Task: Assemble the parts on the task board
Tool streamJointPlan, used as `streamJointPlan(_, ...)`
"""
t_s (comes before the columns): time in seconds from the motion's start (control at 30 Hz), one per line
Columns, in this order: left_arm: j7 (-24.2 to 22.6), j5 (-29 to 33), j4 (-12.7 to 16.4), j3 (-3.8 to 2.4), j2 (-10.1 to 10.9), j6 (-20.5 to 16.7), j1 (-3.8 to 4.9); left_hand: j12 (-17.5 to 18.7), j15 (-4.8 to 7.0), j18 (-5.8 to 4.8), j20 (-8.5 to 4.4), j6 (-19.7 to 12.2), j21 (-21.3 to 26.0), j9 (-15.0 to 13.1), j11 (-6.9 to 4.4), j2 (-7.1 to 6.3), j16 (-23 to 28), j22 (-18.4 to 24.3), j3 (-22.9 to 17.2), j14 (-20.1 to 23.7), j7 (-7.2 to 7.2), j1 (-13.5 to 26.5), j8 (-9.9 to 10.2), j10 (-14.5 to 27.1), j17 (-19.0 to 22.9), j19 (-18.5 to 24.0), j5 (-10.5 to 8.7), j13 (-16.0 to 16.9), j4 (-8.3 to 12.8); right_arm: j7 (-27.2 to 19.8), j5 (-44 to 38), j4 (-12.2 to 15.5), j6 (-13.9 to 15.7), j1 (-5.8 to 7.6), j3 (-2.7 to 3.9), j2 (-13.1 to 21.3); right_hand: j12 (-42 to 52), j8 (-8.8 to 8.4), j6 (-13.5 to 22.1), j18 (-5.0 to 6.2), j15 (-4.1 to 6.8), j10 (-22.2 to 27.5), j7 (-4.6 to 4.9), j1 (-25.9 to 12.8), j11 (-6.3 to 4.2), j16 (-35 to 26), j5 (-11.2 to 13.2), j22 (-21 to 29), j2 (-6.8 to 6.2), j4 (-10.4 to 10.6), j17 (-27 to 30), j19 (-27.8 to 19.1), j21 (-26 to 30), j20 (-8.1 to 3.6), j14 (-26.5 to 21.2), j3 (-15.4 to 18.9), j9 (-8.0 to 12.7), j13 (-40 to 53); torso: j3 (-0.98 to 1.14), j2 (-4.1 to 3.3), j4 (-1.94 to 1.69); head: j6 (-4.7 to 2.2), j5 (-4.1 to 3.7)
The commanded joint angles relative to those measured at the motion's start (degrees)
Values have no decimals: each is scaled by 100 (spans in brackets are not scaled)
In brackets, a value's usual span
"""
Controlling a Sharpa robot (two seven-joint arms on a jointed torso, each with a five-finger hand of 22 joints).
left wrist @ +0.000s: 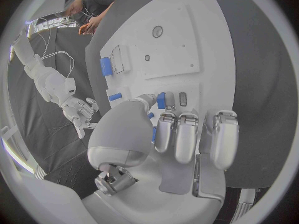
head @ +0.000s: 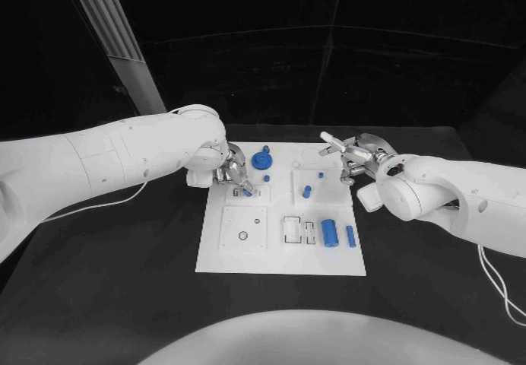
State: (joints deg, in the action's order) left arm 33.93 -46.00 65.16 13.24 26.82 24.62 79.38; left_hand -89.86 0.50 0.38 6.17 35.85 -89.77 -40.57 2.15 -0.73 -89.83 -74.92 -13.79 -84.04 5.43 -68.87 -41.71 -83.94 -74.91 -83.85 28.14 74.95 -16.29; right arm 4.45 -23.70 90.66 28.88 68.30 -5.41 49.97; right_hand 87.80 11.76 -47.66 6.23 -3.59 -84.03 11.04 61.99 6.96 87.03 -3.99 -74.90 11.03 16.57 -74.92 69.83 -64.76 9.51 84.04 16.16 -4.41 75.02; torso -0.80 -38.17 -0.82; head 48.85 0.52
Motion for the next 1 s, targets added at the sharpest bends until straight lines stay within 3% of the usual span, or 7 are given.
streamJointPlan(0.03,15,-13,2,14,-9,127,-21,-14,21,-38,-24,18,-23,5,-10,-10,-17,-1508,33,-596,20,28,40,-606,-1509,-615,-31,1505,1,-20,-18,15,-49,8,3,-4,-14,27,0,31,40,-271,-11,-6,-32,-6,-22,-515,52,6,-1054,-49,27,-5,213,43,5,1199,-2,-2,4,1,1)
streamJointPlan(0.2,31,-13,-7,14,-19,120,-23,-14,18,-38,-19,26,-23,18,-9,16,-17,-1508,103,-596,21,5,60,-606,-1509,-615,-145,1505,8,-19,-18,18,-51,8,3,-3,-7,30,1,31,41,-281,-11,-11,-32,-5,-28,-515,60,10,-1056,-47,29,-5,215,48,6,1207,-3,-4,0,2,-2)
streamJointPlan(0.37,60,-13,-27,14,-31,90,-28,-14,10,-38,-11,41,-23,42,-1,81,-17,-1508,253,-596,30,-3,98,-606,-1509,-615,-501,1505,-7,-20,-18,20,-58,8,3,-3,-7,30,1,31,41,-281,-11,-11,-32,-5,-28,-515,60,10,-1056,-47,29,-5,215,48,6,1207,0,-3,-1,4,2)
streamJointPlan(1.0,35,-14,-14,14,-32,-1,-41,-14,13,-38,-9,46,-23,54,-10,177,-17,-1508,270,-596,20,-105,118,-606,-1509,-615,-478,1505,17,-22,-18,17,-54,8,3,-6,4,32,2,29,41,-296,-11,-13,-32,-2,-31,-518,64,11,-1059,-40,23,-6,218,51,6,1221,0,-1,3,-8,-3)
